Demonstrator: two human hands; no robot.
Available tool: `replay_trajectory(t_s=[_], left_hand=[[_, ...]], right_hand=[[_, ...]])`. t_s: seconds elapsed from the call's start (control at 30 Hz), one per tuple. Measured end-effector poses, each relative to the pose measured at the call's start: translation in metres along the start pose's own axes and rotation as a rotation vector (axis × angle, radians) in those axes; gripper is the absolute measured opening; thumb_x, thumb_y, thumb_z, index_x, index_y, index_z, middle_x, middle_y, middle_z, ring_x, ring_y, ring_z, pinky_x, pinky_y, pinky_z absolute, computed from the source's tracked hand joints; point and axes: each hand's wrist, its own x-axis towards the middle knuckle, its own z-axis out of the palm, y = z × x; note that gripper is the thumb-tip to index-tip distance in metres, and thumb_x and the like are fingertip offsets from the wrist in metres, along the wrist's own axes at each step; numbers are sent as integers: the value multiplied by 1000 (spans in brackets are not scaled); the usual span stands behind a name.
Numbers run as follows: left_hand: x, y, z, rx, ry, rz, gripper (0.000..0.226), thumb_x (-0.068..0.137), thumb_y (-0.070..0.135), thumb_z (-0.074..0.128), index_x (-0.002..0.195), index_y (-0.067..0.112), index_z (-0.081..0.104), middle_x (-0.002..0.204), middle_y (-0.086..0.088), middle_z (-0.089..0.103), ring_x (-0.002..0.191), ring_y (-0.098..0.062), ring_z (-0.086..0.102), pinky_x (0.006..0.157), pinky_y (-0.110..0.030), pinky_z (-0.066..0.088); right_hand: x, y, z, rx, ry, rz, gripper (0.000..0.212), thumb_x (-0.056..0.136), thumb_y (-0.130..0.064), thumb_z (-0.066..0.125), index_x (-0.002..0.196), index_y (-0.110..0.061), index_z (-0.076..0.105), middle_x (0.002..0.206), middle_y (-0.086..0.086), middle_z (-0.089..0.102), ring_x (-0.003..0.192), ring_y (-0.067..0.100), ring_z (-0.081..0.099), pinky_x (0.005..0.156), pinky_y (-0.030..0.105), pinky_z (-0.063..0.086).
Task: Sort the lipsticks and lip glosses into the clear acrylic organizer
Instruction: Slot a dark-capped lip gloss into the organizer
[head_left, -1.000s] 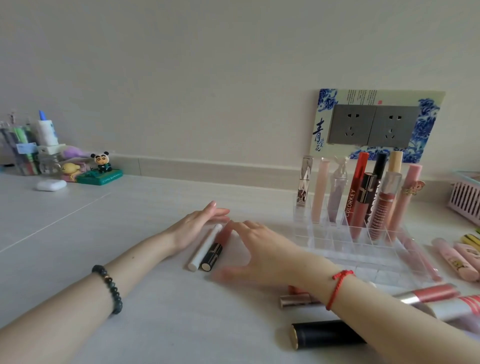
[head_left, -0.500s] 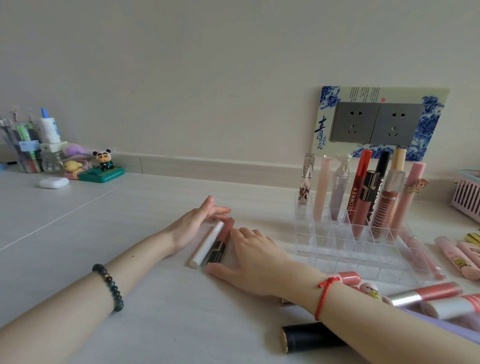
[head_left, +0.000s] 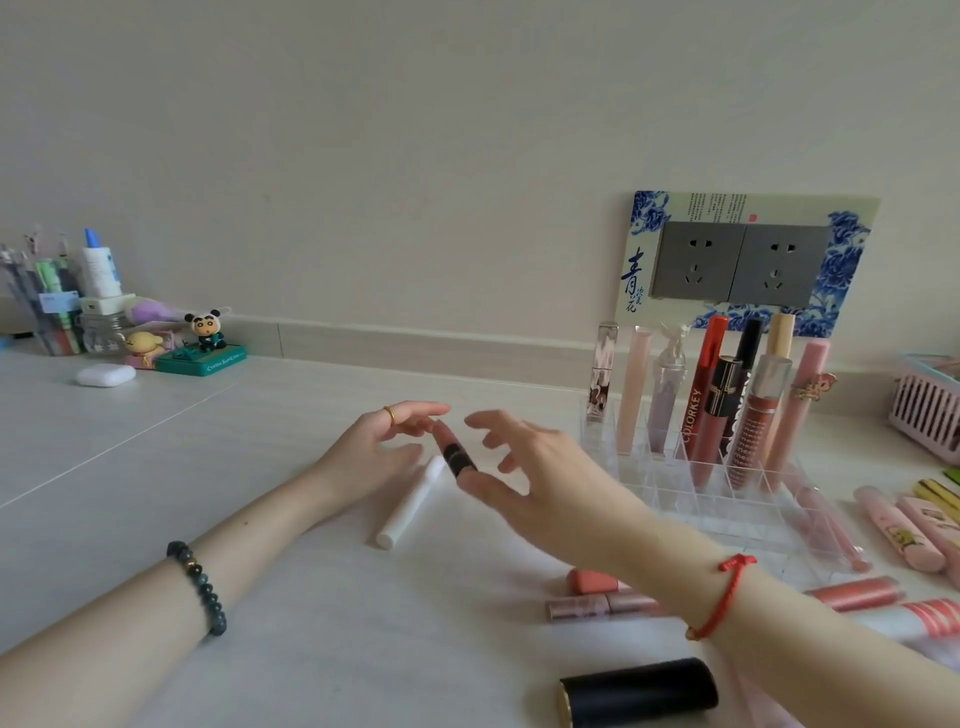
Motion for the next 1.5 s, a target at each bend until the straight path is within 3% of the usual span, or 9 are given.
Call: replay_trajectory(t_s=[0.1, 0.23, 0.4, 0.53, 0.97, 1.07, 1.17, 1.27, 1.5], left_hand=[[2, 10, 7, 38, 55, 56, 39, 78, 18, 67, 100, 50, 61, 98, 17, 68, 99, -4, 58, 99, -30, 39], [7, 32, 19, 13, 73, 104, 14, 79, 38, 64, 89, 47, 65, 85, 18, 68, 86, 1, 61, 88, -22, 39], [12, 62, 37, -33, 1, 139, 9, 84, 35, 61, 84, 43, 64, 74, 20, 66, 84, -2, 60, 88, -23, 40], [19, 87, 57, -47, -28, 193, 10, 86, 36, 52, 81, 33, 60, 71, 21, 64, 82, -3, 60, 89, -22, 39], [44, 133, 121, -40, 10, 255, 16, 86, 33, 58, 94, 21, 64, 85, 9, 69, 85, -5, 61, 64, -6, 39], [46, 133, 128, -53, 44, 245, 4, 82, 32, 64, 83, 34, 61, 74, 20, 66, 77, -1, 59, 61, -2, 37], [46, 130, 134, -37, 68, 245, 13, 79, 33, 68, 76, 41, 58, 66, 31, 63, 71, 0, 58, 61, -1, 37], [46, 126, 138, -14, 73, 226, 7, 78, 37, 68, 80, 40, 62, 69, 26, 65, 70, -4, 58, 62, -6, 40], [47, 123, 141, 17, 83, 208, 6, 78, 39, 67, 81, 43, 62, 74, 27, 66, 79, -11, 63, 66, -6, 40]], right_hand=[[0, -1, -20, 93, 121, -19, 42, 87, -42, 47, 125, -23, 46, 115, 0, 58, 90, 9, 60, 81, 29, 51], [3, -4, -47, 248, 310, 16, 24, 88, -29, 51, 110, -22, 58, 98, -8, 64, 83, 8, 63, 78, 30, 54], [6, 0, -78, 310, 455, 22, 15, 88, -19, 55, 100, -14, 64, 86, -2, 69, 75, 8, 67, 74, 32, 56], [1, 10, -104, 287, 540, 17, 15, 85, -16, 60, 99, -13, 66, 81, -2, 69, 69, 5, 67, 73, 21, 56], [-12, 41, -148, 97, 485, 78, 26, 77, -8, 67, 102, -16, 68, 82, -8, 68, 75, -1, 65, 71, 3, 47], [-13, 49, -147, 40, 446, 87, 26, 77, -10, 67, 102, -17, 69, 86, -5, 70, 77, -2, 65, 76, 3, 46], [-14, 57, -146, -16, 412, 98, 24, 77, -15, 68, 101, -20, 69, 82, -11, 69, 79, -4, 63, 75, -1, 42], [-16, 64, -145, -67, 379, 113, 23, 77, -19, 69, 100, -24, 69, 79, -21, 64, 79, -1, 62, 74, 0, 43], [-17, 70, -144, -69, 390, 107, 23, 76, -21, 70, 99, -24, 69, 80, -17, 66, 77, -1, 62, 78, 5, 45]])
